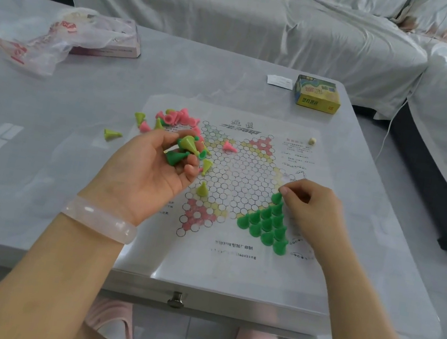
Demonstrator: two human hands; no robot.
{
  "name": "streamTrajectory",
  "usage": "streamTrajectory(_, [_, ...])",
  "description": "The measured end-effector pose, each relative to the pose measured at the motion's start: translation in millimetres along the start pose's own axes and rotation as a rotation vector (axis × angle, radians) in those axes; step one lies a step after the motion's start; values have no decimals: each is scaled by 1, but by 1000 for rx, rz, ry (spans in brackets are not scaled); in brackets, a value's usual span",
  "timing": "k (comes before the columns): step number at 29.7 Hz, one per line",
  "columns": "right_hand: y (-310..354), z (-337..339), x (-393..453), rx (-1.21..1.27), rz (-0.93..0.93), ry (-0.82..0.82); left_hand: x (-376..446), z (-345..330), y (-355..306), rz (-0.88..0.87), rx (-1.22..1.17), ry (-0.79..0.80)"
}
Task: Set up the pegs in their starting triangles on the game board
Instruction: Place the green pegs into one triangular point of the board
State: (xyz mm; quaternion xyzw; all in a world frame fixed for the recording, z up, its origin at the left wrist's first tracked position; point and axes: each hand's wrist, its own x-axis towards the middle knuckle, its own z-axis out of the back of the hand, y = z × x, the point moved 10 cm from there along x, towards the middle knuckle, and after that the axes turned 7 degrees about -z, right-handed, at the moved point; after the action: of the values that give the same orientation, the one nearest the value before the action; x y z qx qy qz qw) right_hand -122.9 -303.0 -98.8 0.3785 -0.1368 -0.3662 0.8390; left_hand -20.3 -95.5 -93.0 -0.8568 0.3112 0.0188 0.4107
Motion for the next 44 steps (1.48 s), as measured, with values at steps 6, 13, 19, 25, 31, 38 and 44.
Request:
streamTrajectory(6, [3, -2, -2, -27, 4, 18, -1, 1, -3, -6, -3, -8])
streamTrajectory(13, [5, -2, -3, -47, 13, 33, -1, 1, -4, -7, -9, -15])
streamTrajectory(19, [4, -2, -3, -52, 20, 30, -1, 1, -4, -9, -7, -14])
streamTrajectory(25, [5, -2, -3, -69, 26, 26, -1, 1, -4, -9, -3, -16])
streamTrajectory(31, [14, 9, -5, -12, 65, -47, -2, -7, 0, -7, 63, 60])
streamTrajectory(38, [79, -3, -41, 257, 312, 28, -3, -21, 25, -26, 337, 87])
streamTrajectory(44, [91, -36, -45, 291, 346, 182, 7, -11, 40, 10, 180, -18])
